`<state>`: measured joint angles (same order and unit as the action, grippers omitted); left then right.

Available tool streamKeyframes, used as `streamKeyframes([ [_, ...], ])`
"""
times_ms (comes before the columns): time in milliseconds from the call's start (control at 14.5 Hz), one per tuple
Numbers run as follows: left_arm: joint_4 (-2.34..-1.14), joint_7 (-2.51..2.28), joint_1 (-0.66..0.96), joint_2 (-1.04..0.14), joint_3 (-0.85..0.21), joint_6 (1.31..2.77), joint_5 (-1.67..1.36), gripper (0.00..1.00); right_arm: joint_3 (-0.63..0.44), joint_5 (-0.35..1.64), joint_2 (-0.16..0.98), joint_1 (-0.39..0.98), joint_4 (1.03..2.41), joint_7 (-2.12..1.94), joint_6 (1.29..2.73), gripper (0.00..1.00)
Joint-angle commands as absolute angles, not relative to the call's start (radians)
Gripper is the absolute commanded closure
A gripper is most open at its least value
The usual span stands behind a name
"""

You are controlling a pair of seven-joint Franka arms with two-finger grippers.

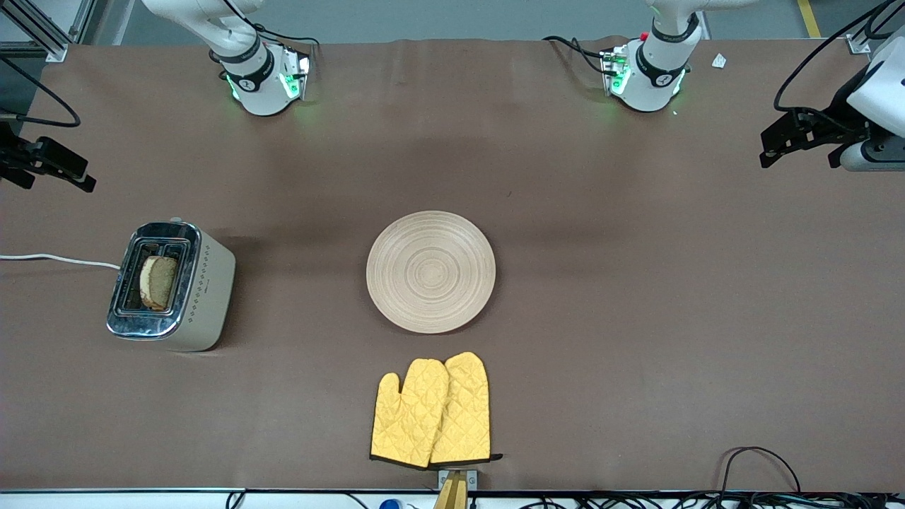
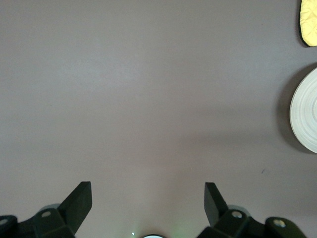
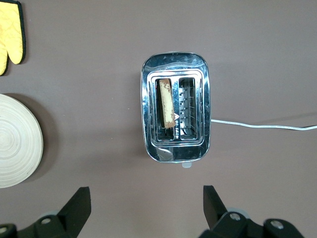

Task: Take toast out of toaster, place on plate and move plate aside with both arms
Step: 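Move the right gripper toward the silver toaster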

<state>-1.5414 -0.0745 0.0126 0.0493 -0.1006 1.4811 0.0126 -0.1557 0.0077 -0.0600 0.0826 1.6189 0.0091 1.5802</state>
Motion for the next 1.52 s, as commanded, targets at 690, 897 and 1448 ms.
streamKeyframes([
  [690, -1.476, -0.063, 0.008, 0.017, -0.100, 1.457, 0.014, 0.00, -0.141, 0.005, -0.077, 0.067, 1.631, 0.015, 1.585, 0.00],
  [897, -1.476, -0.063, 0.006, 0.020, -0.095, 1.457, 0.014, 0.00, -0.143, 0.009, -0.052, 0.060, 1.631, 0.014, 1.615, 0.00],
  [1448, -1.477, -0.064, 0.005, 0.015, -0.095, 1.457, 0.015, 0.00, -0.144, 0.012, 0.219, 0.048, 1.654, -0.040, 1.790, 0.00],
])
